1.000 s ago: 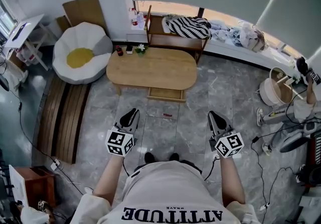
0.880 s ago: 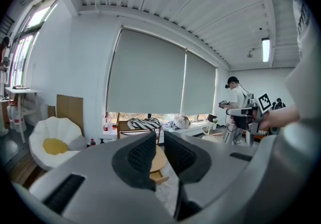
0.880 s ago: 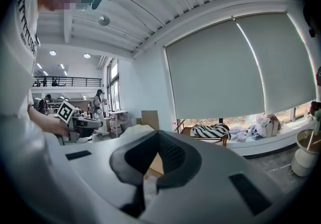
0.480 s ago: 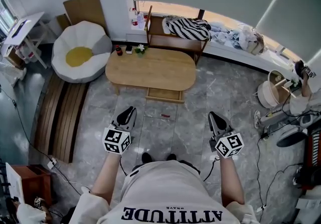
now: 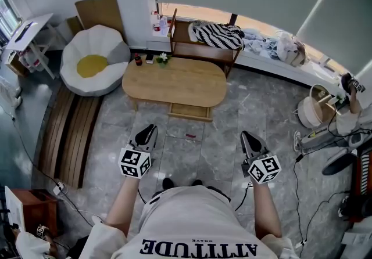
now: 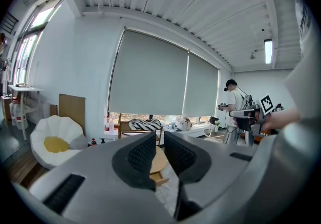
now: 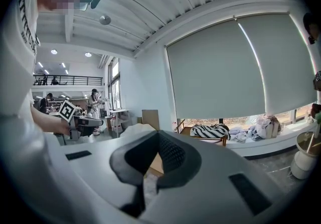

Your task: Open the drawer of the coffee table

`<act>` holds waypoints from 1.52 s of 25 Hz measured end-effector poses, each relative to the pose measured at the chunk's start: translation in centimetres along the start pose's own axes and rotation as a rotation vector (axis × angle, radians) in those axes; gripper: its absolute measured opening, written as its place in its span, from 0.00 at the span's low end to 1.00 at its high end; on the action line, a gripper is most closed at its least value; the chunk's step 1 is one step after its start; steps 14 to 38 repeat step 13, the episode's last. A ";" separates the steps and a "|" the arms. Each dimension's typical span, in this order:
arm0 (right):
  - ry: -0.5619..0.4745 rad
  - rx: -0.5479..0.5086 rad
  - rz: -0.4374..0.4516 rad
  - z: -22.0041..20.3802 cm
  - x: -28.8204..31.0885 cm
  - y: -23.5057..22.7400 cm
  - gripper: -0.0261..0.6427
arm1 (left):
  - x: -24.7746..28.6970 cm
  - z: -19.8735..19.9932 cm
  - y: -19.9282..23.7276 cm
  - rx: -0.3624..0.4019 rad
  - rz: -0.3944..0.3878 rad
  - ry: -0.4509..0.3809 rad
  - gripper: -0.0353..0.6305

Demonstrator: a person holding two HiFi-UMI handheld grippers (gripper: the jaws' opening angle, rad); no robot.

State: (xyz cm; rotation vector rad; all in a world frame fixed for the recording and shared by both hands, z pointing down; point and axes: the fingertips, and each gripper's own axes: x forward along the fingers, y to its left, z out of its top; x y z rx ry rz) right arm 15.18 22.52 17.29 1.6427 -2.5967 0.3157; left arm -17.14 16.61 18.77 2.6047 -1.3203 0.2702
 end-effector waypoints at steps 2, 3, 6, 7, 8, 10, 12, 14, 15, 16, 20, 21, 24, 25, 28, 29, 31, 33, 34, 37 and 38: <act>0.001 0.000 0.002 -0.1 -0.3 0.1 0.06 | 0.0 -0.1 -0.3 0.000 0.000 0.000 0.15; 0.000 -0.001 0.002 0.0 -0.4 0.1 0.06 | -0.1 -0.1 -0.3 0.000 -0.001 0.000 0.15; 0.000 -0.002 -0.001 0.3 -0.5 0.1 0.06 | 0.0 0.2 -0.4 -0.004 -0.003 -0.001 0.15; 0.000 -0.001 -0.004 0.4 -0.5 0.0 0.06 | 0.0 0.3 -0.5 -0.004 -0.004 -0.001 0.15; 0.000 0.001 -0.006 0.4 -0.6 -0.1 0.06 | 0.0 0.3 -0.6 -0.003 -0.006 -0.001 0.15; -0.001 0.005 -0.009 0.2 -0.9 -0.3 0.06 | 0.1 0.2 -0.9 0.000 -0.008 0.000 0.15; -0.001 0.006 -0.012 0.0 -1.1 -0.3 0.06 | 0.1 0.0 -1.1 0.002 -0.009 0.000 0.15; -0.002 0.006 -0.012 -0.1 -1.3 -0.4 0.06 | 0.0 -0.1 -1.2 0.002 -0.010 0.001 0.15; -0.002 0.006 -0.012 -0.1 -1.3 -0.4 0.06 | 0.0 -0.1 -1.2 0.002 -0.010 0.001 0.15; -0.002 0.006 -0.012 -0.1 -1.3 -0.4 0.06 | 0.0 -0.1 -1.2 0.002 -0.010 0.001 0.15; -0.002 0.006 -0.012 -0.1 -1.3 -0.4 0.06 | 0.0 -0.1 -1.2 0.002 -0.010 0.001 0.15; -0.002 0.006 -0.012 -0.1 -1.3 -0.4 0.06 | 0.0 -0.1 -1.2 0.002 -0.010 0.001 0.15; -0.002 0.006 -0.012 -0.1 -1.3 -0.4 0.06 | 0.0 -0.1 -1.2 0.002 -0.010 0.001 0.15; -0.002 0.006 -0.012 -0.1 -1.3 -0.4 0.06 | 0.0 -0.1 -1.2 0.002 -0.010 0.001 0.15; -0.002 0.006 -0.012 -0.1 -1.3 -0.4 0.06 | 0.0 -0.1 -1.2 0.002 -0.010 0.001 0.15; -0.002 0.006 -0.012 -0.1 -1.3 -0.4 0.06 | 0.0 -0.1 -1.2 0.002 -0.010 0.001 0.15; -0.002 0.006 -0.012 -0.1 -1.3 -0.4 0.06 | 0.0 -0.1 -1.2 0.002 -0.010 0.001 0.15; -0.002 0.006 -0.012 -0.1 -1.3 -0.4 0.06 | 0.0 -0.1 -1.2 0.002 -0.010 0.001 0.15; -0.002 0.006 -0.012 -0.1 -1.3 -0.4 0.06 | 0.0 -0.1 -1.2 0.002 -0.010 0.001 0.15; -0.002 0.006 -0.012 -0.1 -1.3 -0.4 0.06 | 0.0 -0.1 -1.2 0.002 -0.010 0.001 0.15; -0.002 0.006 -0.012 -0.1 -1.3 -0.4 0.06 | 0.0 -0.1 -1.2 0.002 -0.010 0.001 0.15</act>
